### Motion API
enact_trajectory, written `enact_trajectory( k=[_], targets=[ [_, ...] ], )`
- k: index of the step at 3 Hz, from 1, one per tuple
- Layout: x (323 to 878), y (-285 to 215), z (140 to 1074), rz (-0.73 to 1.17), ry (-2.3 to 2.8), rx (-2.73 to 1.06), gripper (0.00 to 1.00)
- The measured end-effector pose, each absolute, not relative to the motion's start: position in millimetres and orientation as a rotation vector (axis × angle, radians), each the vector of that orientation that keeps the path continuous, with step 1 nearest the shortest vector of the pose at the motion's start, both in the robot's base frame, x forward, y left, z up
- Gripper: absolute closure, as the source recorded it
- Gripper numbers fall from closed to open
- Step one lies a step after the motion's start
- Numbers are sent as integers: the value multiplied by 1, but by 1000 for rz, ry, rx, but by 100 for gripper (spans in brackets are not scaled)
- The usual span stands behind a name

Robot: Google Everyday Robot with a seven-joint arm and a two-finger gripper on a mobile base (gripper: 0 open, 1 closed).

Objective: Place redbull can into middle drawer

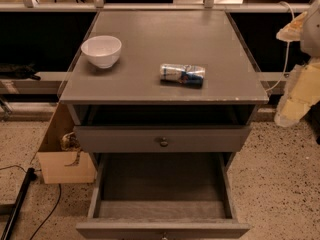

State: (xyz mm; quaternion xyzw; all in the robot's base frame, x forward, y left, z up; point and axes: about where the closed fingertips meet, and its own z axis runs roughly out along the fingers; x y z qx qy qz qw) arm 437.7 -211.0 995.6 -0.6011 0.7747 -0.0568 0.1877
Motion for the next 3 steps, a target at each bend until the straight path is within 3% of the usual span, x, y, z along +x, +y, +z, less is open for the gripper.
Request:
enact_trajectory(
  k=[2,3],
  targets=[
    [439,-216,996,-142,2153,-1686,0],
    [447,-212,995,2,2051,-1698,0]
  ],
)
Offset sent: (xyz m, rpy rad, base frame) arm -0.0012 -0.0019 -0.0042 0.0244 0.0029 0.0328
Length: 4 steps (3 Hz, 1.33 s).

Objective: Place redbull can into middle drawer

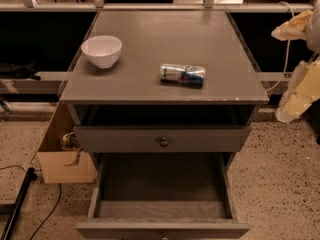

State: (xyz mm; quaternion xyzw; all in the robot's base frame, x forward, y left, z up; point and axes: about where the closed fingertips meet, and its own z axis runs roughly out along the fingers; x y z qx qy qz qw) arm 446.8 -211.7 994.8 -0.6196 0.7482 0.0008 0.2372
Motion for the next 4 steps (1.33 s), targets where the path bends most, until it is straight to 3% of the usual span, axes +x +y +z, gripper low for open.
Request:
enact_trajectory(
  k=[1,2,4],
  targets=[
    [471,-176,997,248,1839,-1758,0],
    [487,-151,1002,353,1724,-1793,0],
    [533,-85,988,314,1685,-1915,0]
  ],
)
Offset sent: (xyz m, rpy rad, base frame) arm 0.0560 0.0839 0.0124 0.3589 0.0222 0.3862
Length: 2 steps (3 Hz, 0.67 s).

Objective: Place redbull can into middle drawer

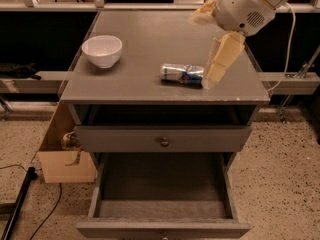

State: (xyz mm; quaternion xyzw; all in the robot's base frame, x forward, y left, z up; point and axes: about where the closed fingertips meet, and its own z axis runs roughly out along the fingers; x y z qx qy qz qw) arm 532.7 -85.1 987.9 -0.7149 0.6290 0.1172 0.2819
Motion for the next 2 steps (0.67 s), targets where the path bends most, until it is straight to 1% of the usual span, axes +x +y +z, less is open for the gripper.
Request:
enact_trajectory(
  k=[2],
  targets=[
    [534,-94,982,265,1716,-1889,0]
  ],
)
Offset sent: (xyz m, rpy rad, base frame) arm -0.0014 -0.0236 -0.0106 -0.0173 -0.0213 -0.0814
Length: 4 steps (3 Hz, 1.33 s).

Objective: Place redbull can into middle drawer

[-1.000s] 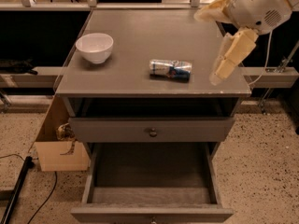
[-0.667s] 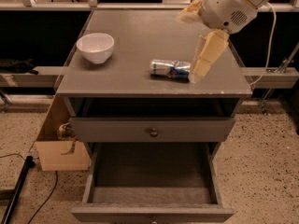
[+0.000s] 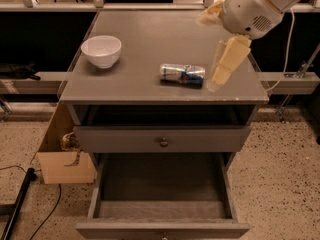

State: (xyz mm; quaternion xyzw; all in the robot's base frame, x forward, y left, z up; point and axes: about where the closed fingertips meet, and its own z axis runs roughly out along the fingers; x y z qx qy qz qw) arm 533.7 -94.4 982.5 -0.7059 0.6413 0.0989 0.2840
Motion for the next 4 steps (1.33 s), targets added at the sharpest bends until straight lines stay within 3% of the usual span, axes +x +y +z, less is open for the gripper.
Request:
enact_trajectory(
  k=[4],
  targets=[
    [654,-109,941,226,1884,-1797,0]
  ],
)
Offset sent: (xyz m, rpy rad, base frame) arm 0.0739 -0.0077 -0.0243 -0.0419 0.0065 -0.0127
